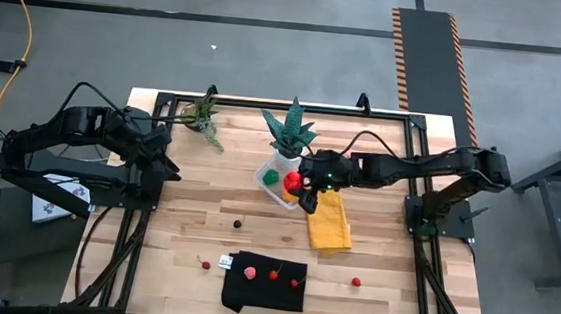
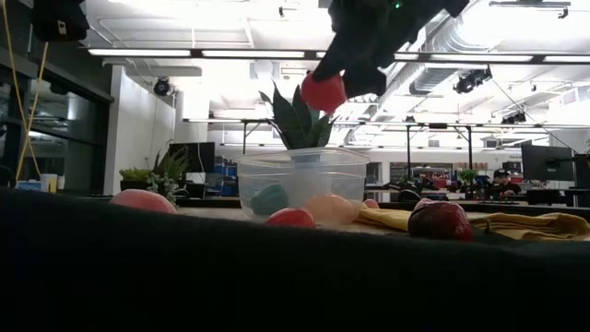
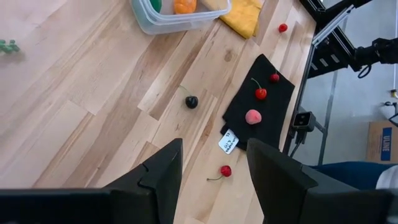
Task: Pick and placing Produce into tupperware
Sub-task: Put the red apple into the transparent container
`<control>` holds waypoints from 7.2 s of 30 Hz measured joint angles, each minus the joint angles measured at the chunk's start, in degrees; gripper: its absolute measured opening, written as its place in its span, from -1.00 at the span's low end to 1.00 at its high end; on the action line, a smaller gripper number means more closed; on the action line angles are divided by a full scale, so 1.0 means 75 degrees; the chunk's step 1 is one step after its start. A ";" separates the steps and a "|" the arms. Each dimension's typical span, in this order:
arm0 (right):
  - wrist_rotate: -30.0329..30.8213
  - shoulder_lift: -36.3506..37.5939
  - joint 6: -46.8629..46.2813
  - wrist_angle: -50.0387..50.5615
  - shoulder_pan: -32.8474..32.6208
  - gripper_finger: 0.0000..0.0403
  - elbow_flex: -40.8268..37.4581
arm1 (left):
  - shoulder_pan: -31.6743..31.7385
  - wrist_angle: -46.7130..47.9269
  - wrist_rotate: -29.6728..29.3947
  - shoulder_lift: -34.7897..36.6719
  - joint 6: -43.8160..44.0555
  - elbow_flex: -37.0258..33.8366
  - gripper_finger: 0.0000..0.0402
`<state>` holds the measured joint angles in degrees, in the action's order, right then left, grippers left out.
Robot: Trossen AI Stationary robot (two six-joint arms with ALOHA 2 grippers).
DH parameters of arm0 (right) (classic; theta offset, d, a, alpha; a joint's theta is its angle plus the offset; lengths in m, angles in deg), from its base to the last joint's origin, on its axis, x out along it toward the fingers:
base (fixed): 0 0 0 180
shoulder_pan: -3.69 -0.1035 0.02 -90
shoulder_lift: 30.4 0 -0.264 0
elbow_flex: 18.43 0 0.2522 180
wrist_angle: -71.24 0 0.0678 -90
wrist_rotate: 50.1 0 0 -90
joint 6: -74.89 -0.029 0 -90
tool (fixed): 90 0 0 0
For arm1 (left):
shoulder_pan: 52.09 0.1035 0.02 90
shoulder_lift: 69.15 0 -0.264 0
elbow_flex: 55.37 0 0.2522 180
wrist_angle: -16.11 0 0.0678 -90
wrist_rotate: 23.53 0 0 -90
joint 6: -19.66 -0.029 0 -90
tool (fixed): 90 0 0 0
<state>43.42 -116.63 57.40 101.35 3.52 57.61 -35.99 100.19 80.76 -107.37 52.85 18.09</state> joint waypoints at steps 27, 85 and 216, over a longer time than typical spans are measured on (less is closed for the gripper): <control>0.0680 -0.1486 -0.0064 -0.0365 0.0238 0.34 0.0000 | 0.0002 0.0006 -0.0057 0.0001 -0.0018 -0.0003 -0.16; 0.0273 -0.1839 -0.0070 -0.0674 0.0426 0.47 0.0003 | 0.0001 0.0009 -0.0058 0.0000 0.0002 -0.0003 -0.16; -0.0934 -0.1833 -0.0667 -0.1185 0.0682 0.47 0.0003 | -0.0001 0.0023 0.0038 0.0001 -0.0189 -0.0003 -0.16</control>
<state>36.42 -130.38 52.39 92.46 8.64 57.63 -35.99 100.37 81.04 -107.36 51.43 18.08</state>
